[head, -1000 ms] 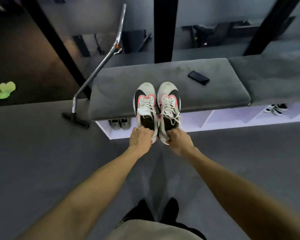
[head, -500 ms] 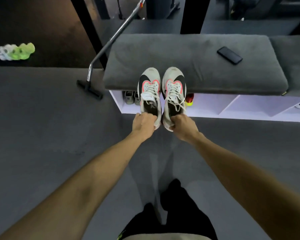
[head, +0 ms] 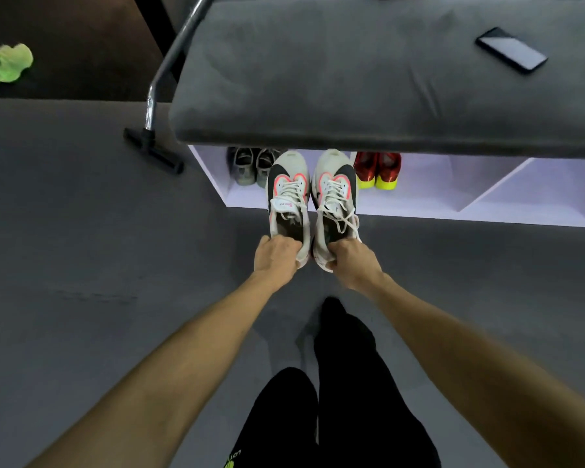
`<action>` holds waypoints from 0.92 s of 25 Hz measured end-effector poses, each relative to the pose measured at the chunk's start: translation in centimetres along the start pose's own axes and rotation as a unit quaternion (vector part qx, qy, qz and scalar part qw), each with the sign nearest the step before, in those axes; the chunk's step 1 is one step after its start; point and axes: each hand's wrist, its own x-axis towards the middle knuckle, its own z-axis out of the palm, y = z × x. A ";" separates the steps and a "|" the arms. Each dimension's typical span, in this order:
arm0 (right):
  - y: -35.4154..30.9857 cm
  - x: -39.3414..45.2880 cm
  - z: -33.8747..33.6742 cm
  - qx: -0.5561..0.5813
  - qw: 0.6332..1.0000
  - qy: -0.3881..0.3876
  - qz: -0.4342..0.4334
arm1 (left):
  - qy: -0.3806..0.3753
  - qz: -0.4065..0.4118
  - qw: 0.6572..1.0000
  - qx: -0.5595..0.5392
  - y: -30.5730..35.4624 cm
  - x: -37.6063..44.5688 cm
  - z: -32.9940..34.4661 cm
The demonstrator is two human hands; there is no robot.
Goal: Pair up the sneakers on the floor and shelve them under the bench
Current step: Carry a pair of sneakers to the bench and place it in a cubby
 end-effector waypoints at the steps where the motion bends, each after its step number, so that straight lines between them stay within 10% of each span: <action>1: 1.0 1.8 1.5 0.000 1.000 -0.004 0.000 | -0.004 -0.003 1.000 -0.002 -0.4 1.6 1.9; 23: 12.8 38.6 15.7 -0.014 0.999 0.026 0.016 | 0.008 -0.044 0.999 -0.019 -9.7 35.6 22.2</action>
